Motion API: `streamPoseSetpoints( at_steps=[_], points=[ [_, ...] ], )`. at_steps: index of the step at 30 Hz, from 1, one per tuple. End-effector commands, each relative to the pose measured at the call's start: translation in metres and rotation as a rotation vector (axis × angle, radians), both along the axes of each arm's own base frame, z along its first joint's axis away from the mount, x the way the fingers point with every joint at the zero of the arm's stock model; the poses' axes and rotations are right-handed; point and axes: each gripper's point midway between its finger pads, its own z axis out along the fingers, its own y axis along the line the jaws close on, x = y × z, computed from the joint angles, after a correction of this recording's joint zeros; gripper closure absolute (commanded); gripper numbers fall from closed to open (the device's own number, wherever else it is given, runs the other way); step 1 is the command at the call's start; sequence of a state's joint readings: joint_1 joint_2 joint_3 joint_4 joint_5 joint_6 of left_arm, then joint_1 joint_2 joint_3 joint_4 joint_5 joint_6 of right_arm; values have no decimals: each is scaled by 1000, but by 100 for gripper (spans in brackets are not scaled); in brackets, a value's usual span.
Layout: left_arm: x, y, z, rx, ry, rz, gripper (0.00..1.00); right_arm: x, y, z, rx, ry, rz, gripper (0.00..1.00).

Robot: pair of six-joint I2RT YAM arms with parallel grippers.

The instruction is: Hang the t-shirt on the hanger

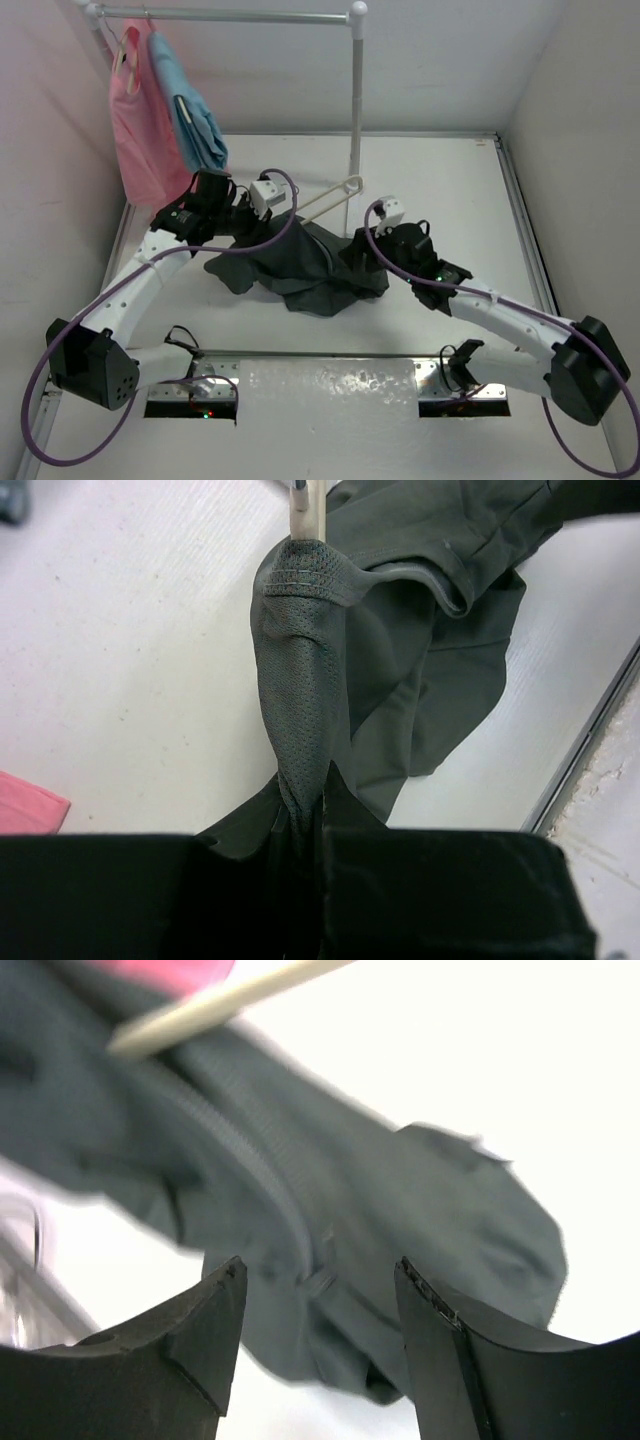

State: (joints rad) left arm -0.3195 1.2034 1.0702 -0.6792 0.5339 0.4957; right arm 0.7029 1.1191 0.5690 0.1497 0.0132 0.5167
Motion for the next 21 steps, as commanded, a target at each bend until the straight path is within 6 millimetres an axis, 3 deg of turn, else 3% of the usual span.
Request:
streamPoseSetpoints(
  at_steps=[1,4,6,8,9,10,21],
  points=[
    [9,-5,28,-60,-98,0,100,26,-25,17,104,18,-318,40],
    [11,-7,28,-64,-102,-2,100,25,-14,4,13,46,-293,45],
    [13,-8,29,-66,-106,-3,100,27,6,-6,-13,75,-222,51],
    [14,-7,30,-63,-110,-1,100,31,25,1,-1,63,-149,54],
    [15,-7,31,-60,-116,-3,100,30,31,-9,-34,92,-124,56],
    [16,-6,31,-54,-121,1,100,34,35,-2,-44,85,-117,56],
    [19,-5,33,-44,-133,1,100,35,18,-43,-191,131,-182,59]
  ],
)
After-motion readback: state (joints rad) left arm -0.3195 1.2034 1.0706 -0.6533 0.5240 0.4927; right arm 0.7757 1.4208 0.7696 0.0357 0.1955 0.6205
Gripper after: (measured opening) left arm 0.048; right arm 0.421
